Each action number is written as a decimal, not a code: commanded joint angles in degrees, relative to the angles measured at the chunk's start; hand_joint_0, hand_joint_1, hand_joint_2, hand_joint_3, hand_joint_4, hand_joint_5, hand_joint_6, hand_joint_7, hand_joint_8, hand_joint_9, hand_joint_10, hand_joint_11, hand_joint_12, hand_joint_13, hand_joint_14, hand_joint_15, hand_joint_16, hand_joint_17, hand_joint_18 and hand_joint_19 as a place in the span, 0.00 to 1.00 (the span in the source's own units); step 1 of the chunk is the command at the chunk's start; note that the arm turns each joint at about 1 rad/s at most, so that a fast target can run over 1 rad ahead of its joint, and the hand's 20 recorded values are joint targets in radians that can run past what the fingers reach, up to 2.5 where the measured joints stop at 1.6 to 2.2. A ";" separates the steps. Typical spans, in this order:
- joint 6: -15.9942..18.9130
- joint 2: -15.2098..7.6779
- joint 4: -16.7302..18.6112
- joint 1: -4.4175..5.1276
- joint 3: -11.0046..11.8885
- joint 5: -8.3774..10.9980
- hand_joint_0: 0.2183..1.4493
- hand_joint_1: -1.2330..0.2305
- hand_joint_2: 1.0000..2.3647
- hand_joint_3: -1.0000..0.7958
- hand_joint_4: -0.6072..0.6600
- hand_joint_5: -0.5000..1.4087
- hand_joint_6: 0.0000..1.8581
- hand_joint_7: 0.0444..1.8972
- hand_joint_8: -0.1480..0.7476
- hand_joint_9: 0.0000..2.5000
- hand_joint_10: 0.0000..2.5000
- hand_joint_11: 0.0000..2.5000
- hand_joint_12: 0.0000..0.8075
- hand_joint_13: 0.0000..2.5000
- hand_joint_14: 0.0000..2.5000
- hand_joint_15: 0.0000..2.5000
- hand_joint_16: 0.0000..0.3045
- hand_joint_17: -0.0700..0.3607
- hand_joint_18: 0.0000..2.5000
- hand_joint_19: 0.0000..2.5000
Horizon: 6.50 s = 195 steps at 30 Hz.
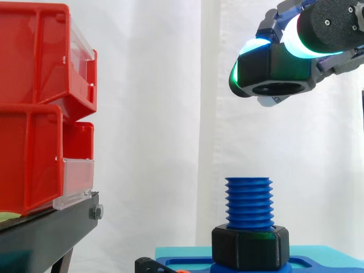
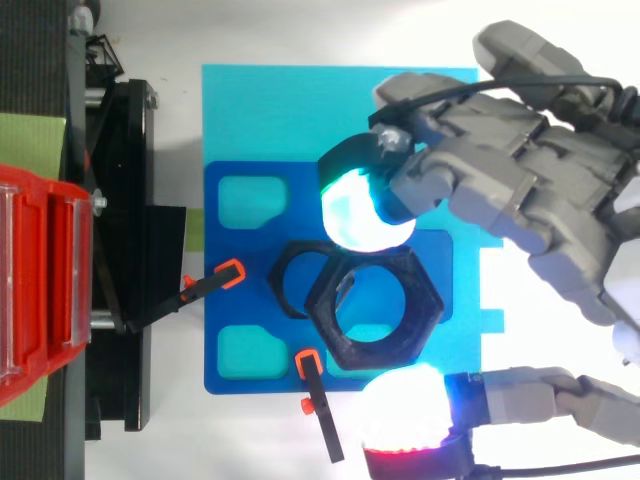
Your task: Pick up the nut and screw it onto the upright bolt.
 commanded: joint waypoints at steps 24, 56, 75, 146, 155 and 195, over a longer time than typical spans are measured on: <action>4.99 -3.63 -0.36 -3.04 0.00 -9.71 0.27 0.39 0.00 0.28 0.74 0.17 0.27 0.65 0.56 0.21 0.00 0.00 0.50 0.21 0.00 0.00 0.17 0.43 0.20 0.01; 6.40 -5.38 -0.53 -5.24 0.00 -14.19 0.27 0.40 0.00 0.28 0.73 0.18 0.27 0.65 0.57 0.21 0.00 0.00 0.50 0.22 0.00 0.00 0.16 0.42 0.21 0.01; 6.40 -5.47 -0.89 -5.59 0.00 -14.19 0.27 0.40 0.00 0.28 0.74 0.18 0.27 0.65 0.57 0.22 0.00 0.00 0.50 0.23 0.00 0.00 0.16 0.42 0.22 0.01; 6.31 -5.47 -1.59 -6.20 -1.14 -15.68 0.27 0.40 0.00 0.28 0.73 0.18 0.27 0.65 0.57 0.22 0.00 0.00 0.50 0.25 0.00 0.00 0.16 0.42 0.22 0.01; 6.31 -5.56 1.66 -6.20 -2.37 -16.21 0.27 0.40 0.00 0.28 0.73 0.18 0.27 0.65 0.57 0.22 0.00 0.00 0.50 0.25 0.00 0.00 0.16 0.42 0.22 0.02; 4.11 -5.65 2.72 -6.38 -2.46 -17.00 0.27 0.40 0.00 0.28 0.74 0.18 0.27 0.64 0.57 0.22 0.00 0.00 0.50 0.25 0.00 0.00 0.16 0.42 0.22 0.02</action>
